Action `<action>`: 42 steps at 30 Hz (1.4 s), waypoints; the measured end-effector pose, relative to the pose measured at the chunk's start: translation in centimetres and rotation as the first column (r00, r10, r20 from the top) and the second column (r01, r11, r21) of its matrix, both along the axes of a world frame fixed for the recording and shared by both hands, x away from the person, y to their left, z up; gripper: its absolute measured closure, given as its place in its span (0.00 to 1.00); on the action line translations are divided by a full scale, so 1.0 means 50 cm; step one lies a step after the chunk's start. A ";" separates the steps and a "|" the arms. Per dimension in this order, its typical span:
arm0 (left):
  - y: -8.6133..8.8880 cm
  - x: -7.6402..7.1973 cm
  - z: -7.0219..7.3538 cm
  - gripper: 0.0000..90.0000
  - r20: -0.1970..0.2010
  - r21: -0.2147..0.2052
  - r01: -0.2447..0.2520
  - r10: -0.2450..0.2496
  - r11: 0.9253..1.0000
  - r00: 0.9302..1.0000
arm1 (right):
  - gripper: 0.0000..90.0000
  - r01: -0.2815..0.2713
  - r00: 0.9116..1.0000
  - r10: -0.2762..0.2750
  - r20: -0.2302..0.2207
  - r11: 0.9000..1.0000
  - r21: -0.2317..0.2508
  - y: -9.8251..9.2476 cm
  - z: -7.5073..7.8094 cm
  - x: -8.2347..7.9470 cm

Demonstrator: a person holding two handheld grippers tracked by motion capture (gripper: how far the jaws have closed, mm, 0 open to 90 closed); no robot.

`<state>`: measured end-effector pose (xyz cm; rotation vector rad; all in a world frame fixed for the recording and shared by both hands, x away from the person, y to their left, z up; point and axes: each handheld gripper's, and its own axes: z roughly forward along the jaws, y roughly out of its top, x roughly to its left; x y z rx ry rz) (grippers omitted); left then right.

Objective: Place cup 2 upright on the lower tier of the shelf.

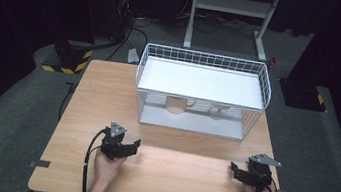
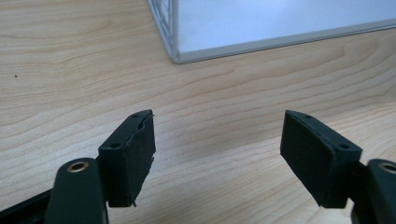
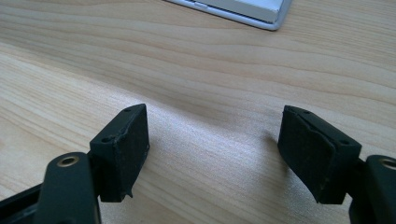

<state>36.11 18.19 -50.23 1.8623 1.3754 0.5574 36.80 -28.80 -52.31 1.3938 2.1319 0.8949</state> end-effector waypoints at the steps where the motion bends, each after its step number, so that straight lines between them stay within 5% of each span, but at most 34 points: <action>1: 0.001 0.001 -0.002 0.30 -0.004 0.004 -0.002 0.002 1.000 1.000 | 0.28 0.000 1.000 0.000 0.000 1.000 0.000 0.000 0.000 0.000; 9: -0.005 0.014 -0.020 0.30 -0.026 0.023 -0.031 0.031 0.999 0.999 | 0.28 0.000 1.000 0.000 0.000 1.000 0.000 0.000 0.000 0.000; 19: -0.014 0.023 -0.038 0.30 -0.021 0.116 -0.050 0.053 0.992 0.998 | 0.28 0.001 1.000 -0.001 0.000 1.000 0.000 0.000 0.000 0.000; 42: -0.007 0.016 -0.051 0.27 -0.020 0.103 -0.080 0.082 0.991 0.996 | 0.28 0.002 1.000 -0.002 0.001 1.000 0.000 0.000 0.000 0.001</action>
